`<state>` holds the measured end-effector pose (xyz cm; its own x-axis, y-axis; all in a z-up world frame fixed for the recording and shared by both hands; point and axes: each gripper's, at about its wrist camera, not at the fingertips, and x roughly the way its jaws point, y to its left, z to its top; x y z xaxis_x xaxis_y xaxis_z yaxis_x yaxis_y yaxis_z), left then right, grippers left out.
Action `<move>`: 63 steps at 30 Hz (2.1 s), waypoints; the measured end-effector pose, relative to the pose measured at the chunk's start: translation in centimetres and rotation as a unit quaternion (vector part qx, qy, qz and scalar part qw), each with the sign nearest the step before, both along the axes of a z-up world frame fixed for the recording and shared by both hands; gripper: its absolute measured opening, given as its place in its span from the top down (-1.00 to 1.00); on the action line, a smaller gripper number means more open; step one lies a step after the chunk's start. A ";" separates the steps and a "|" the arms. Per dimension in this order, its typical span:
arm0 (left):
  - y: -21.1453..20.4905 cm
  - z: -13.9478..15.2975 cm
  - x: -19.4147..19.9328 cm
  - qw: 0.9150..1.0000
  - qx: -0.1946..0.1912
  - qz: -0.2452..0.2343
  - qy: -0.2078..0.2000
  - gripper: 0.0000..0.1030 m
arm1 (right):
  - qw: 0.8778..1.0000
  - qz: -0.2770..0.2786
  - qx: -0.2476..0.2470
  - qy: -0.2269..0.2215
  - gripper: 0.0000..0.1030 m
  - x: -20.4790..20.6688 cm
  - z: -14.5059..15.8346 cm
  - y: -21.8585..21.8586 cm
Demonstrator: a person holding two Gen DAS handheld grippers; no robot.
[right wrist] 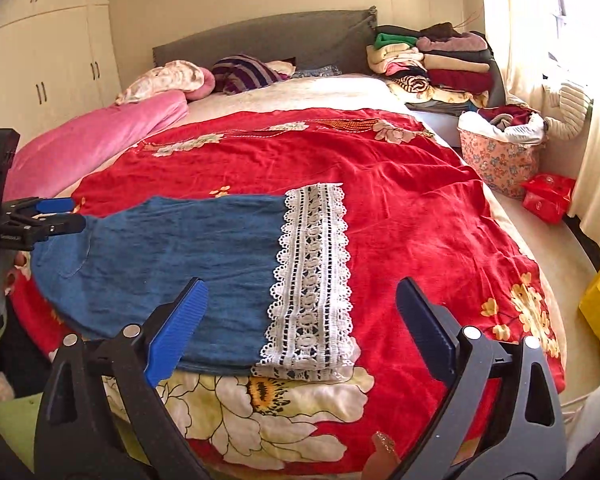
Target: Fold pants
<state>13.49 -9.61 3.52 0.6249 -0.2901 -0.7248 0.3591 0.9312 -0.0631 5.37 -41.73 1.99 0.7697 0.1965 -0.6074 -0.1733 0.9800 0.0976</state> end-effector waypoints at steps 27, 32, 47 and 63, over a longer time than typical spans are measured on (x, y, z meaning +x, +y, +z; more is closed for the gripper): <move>-13.2 -0.9 8.7 0.990 0.072 -0.121 -0.006 -0.91 | 0.996 -0.031 0.054 0.062 -0.74 1.0 -4.5 -2.6; -16.0 -3.0 11.2 0.983 0.104 -0.150 -0.005 -0.91 | 0.993 -0.023 0.074 0.089 -0.74 2.0 -6.0 -2.0; -17.4 -9.0 15.4 0.984 0.006 -0.160 0.082 -0.59 | 0.985 -0.017 0.131 0.109 -0.13 3.4 -7.7 -0.8; -17.3 -7.9 13.3 0.983 -0.018 -0.169 0.066 0.74 | 0.985 0.055 0.143 0.081 0.59 3.3 -6.6 1.5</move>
